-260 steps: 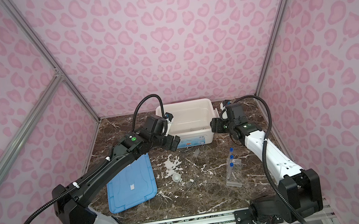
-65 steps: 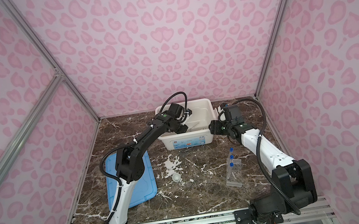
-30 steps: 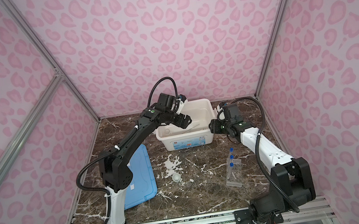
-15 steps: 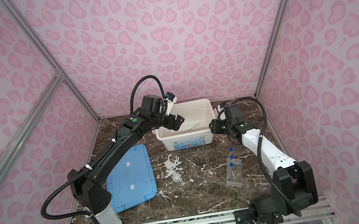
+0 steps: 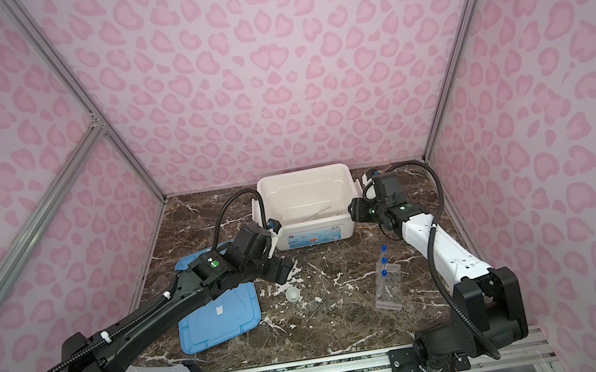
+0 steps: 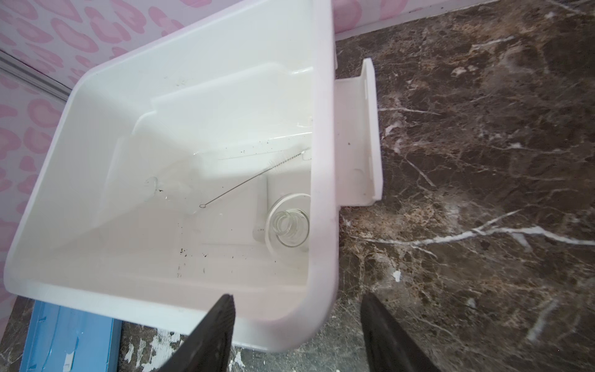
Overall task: Organize the chemistry lab equipment
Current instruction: 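Raise the left gripper out of the bin and lower it over the white crucible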
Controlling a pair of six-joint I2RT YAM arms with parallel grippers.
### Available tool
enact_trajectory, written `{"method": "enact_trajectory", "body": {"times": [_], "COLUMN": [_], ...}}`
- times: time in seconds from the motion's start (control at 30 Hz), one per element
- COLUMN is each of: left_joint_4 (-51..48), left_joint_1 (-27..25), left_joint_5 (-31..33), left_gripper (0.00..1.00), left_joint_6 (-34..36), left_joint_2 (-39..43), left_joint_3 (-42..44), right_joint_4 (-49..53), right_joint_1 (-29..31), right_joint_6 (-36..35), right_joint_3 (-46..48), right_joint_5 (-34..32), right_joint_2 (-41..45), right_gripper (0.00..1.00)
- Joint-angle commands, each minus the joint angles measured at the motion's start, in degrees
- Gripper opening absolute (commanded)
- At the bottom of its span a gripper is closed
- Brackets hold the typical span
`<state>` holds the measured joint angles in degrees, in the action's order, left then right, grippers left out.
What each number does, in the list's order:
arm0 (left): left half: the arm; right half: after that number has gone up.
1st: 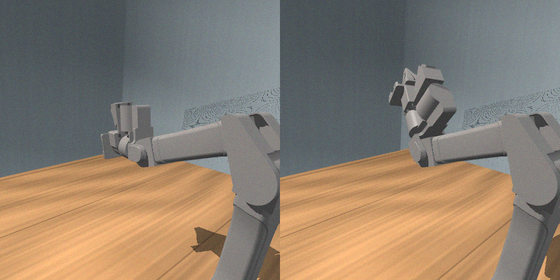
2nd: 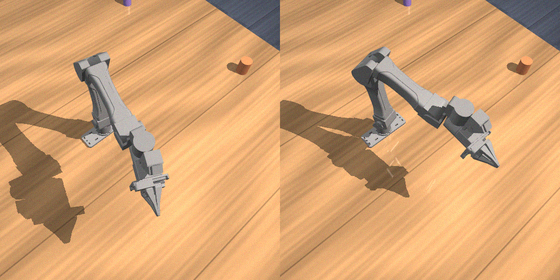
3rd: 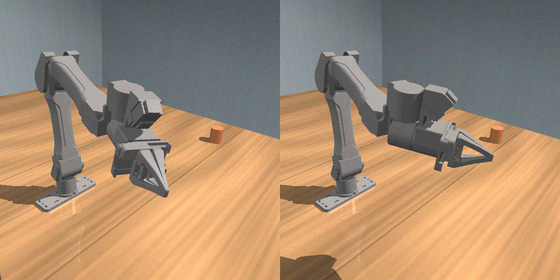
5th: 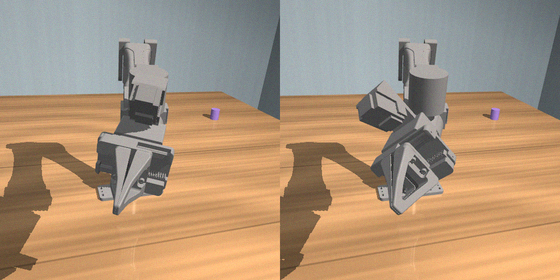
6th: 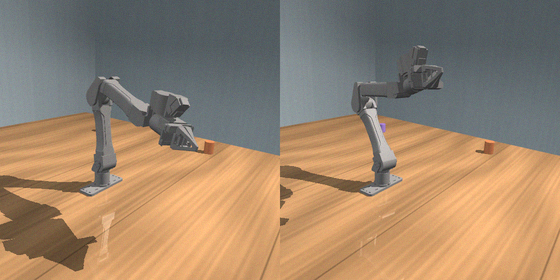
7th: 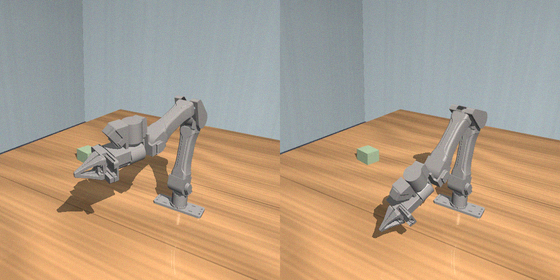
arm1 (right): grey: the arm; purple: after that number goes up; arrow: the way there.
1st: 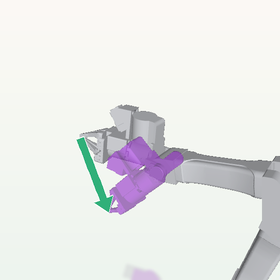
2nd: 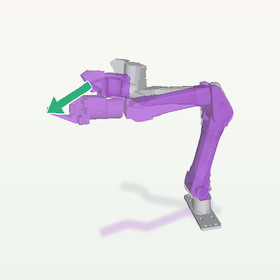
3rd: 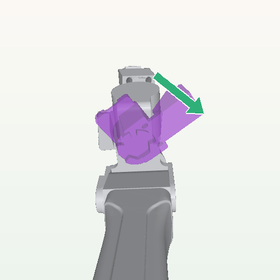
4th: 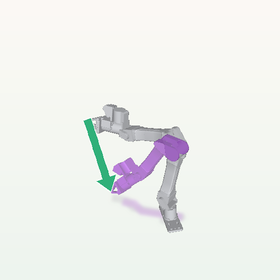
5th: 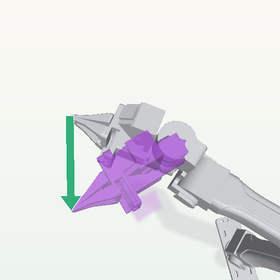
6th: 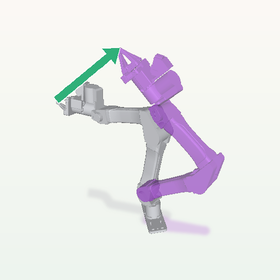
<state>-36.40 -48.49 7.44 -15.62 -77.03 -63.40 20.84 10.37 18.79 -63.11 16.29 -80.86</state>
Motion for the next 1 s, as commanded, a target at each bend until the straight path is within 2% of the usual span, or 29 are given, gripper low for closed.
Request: {"method": "enact_trajectory", "body": {"times": [0.0, 0.23, 0.7, 0.97], "left_joint_4": [0.7, 0.5, -4.2, -6.0], "left_joint_1": [-1.8, -6.1, -7.1, -7.8], "left_joint_5": [0.9, 1.1, -0.1, 0.3], "left_gripper": [0.94, 0.89, 0.75, 0.73], "left_joint_6": [-8.9, -12.1, -11.5, -10.8], "left_joint_2": [0.4, -7.3, -16.0, -18.9], "left_joint_3": [3.8, 3.6, -0.3, -2.1], "right_joint_4": [-0.6, 0.0, 0.2, 0.3], "right_joint_1": [0.0, 0.0, -0.1, -0.2], "right_joint_6": [-0.3, -0.3, -0.1, -0.1], "right_joint_3": [0.4, 0.7, 1.3, 1.4], "right_joint_5": [-0.3, -0.5, -0.7, -0.6], "right_joint_2": [-0.4, 0.0, 0.5, 0.6], "right_gripper": [0.64, 0.65, 0.65, 0.65]}}
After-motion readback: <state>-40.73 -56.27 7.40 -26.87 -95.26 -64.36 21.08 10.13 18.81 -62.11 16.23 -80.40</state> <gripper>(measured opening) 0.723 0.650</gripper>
